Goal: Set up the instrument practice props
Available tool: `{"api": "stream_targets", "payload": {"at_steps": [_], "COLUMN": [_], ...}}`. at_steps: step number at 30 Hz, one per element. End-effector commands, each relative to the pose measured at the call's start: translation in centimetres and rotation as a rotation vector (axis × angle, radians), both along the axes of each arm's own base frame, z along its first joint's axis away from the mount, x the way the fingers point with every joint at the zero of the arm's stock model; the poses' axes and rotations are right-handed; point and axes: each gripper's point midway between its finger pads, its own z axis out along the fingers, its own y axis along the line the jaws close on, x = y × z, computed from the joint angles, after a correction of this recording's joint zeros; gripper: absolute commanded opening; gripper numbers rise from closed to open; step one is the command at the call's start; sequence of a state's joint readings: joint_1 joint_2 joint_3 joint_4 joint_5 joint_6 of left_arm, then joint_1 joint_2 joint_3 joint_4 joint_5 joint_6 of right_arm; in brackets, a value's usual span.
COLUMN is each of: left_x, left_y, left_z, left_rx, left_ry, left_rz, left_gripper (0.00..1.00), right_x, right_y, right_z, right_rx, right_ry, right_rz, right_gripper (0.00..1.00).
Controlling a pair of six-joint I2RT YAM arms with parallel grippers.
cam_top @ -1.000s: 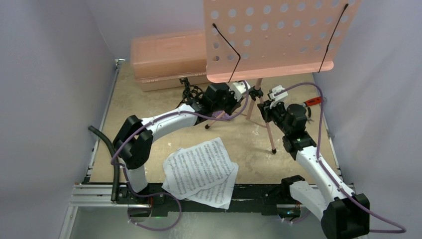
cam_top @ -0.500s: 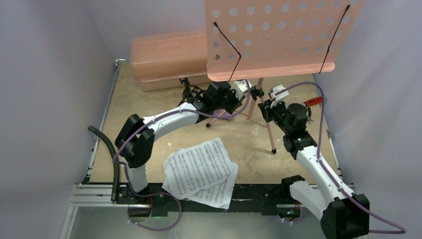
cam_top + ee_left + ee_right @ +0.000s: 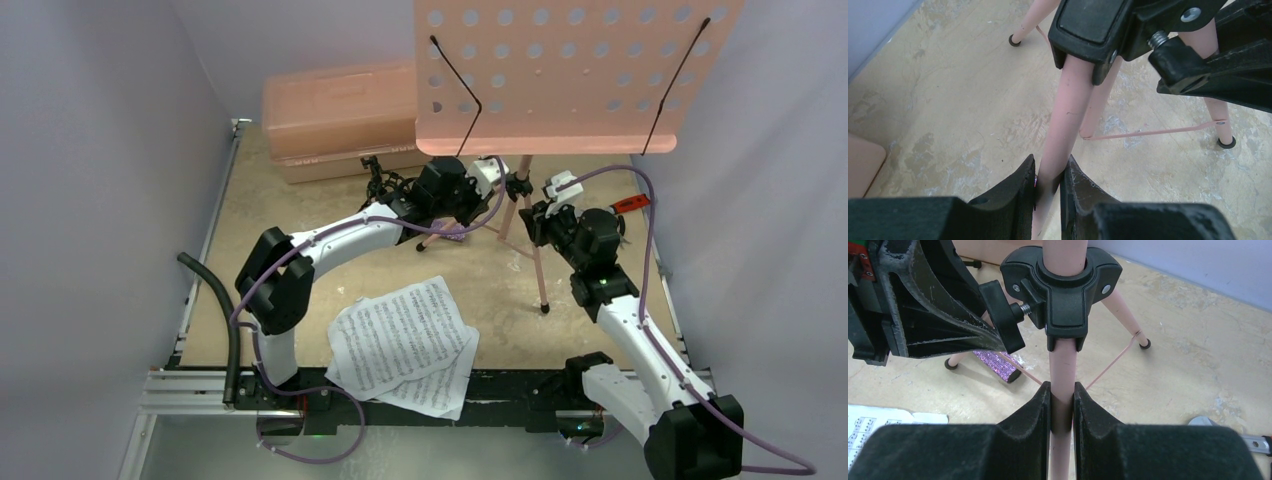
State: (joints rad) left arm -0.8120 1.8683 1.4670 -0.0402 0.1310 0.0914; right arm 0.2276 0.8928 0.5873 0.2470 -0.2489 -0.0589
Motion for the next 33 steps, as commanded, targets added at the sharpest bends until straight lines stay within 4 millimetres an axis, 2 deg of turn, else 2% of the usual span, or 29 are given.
{"api": "stream_targets", "payload": {"at_steps": [1, 14, 23, 33], "left_x": [4.9, 5.1, 5.1, 5.5], "left_y": [2.0, 2.2, 2.0, 1.7], "left_z": [-1.3, -1.2, -1.1, -0.5], "left_rx": [-0.009, -0.004, -0.008, -0.009], "left_ry": [-0.013, -0.016, -0.016, -0.031], "left_rz": [0.181, 0.172, 0.158, 0.147], "left_gripper": [0.00, 0.00, 0.00, 0.00], "right_x": [-4.3, -5.0, -5.9, -5.8], "right_y": [5.1, 5.6, 6.2, 6.5], "right_z": [1.6, 2.2, 3.4, 3.5], "right_rx": [0.083, 0.091, 0.096, 0.102], "right_ry": [0.024, 0.004, -0.044, -0.049], "right_rz": [0.302, 0.349, 0.413, 0.426], "right_gripper": [0.00, 0.00, 0.00, 0.00]}}
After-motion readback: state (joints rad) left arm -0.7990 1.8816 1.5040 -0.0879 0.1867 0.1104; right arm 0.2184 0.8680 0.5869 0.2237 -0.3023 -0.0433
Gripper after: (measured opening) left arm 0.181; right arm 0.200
